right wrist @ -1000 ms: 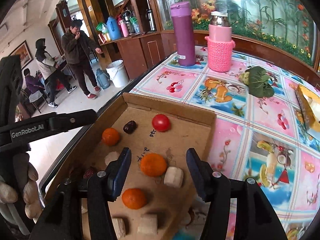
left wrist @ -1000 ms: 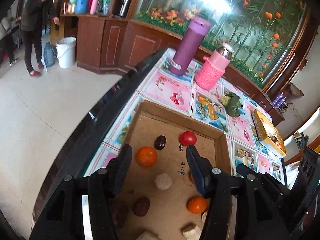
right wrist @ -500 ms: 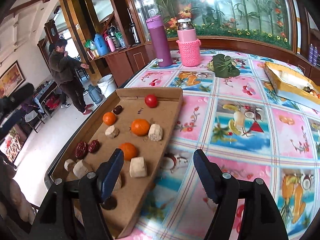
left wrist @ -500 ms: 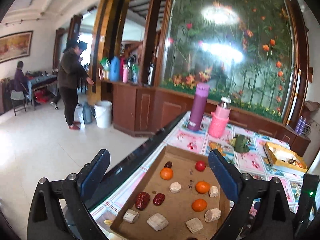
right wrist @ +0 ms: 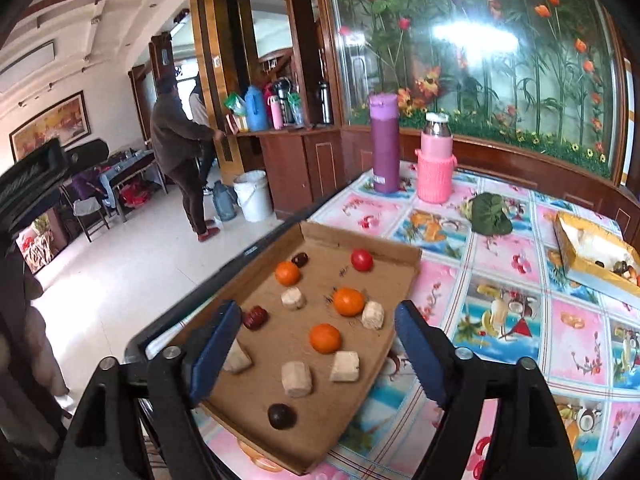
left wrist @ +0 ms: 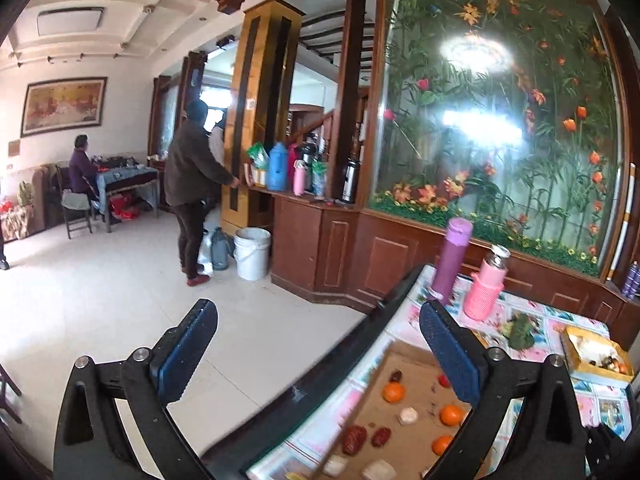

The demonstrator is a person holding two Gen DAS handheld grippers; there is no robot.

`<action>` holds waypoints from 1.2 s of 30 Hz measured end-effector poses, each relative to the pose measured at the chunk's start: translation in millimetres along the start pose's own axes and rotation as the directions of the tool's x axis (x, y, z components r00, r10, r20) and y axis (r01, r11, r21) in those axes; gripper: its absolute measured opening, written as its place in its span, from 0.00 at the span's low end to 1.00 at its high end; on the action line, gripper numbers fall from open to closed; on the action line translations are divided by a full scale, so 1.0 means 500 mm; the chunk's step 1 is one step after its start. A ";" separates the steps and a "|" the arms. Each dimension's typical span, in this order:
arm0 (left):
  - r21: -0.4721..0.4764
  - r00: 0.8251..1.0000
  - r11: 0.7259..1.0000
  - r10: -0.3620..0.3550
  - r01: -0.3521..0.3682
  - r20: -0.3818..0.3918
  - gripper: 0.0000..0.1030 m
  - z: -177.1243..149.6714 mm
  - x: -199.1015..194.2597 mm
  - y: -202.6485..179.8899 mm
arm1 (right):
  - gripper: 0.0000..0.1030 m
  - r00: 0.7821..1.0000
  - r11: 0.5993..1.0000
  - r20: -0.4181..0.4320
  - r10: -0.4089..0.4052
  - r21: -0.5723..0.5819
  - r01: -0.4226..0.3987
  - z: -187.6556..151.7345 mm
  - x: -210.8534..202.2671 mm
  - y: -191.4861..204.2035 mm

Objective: Organize fruits

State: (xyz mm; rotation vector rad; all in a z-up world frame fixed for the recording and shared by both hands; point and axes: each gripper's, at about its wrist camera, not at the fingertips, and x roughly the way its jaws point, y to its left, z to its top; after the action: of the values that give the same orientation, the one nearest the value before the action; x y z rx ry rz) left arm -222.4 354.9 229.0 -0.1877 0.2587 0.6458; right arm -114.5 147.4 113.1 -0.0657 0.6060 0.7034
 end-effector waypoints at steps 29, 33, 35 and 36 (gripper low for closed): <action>-0.227 0.687 0.718 0.695 -0.658 0.209 1.00 -0.123 -0.221 0.367 | 0.87 0.866 0.799 -0.164 0.473 -0.334 -0.500 -0.058 -0.037 0.404; -0.134 0.827 0.861 0.509 -0.491 0.237 1.00 -0.123 -0.149 0.224 | 0.87 0.936 0.920 -0.149 0.318 -0.190 -0.343 -0.072 0.008 0.266; -0.088 0.883 0.905 0.425 -0.416 0.200 1.00 -0.128 -0.117 0.157 | 0.87 0.964 0.962 -0.136 0.228 -0.121 -0.244 -0.081 0.009 0.184; -0.052 0.909 0.925 0.379 -0.376 0.173 1.00 -0.131 -0.100 0.120 | 0.87 0.976 0.979 -0.128 0.176 -0.085 -0.187 -0.083 0.005 0.143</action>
State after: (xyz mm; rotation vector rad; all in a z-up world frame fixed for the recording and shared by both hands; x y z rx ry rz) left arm -309.4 357.0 176.1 -0.0945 0.1138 1.0454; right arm -178.4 193.1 87.5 -0.1445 0.6983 0.9114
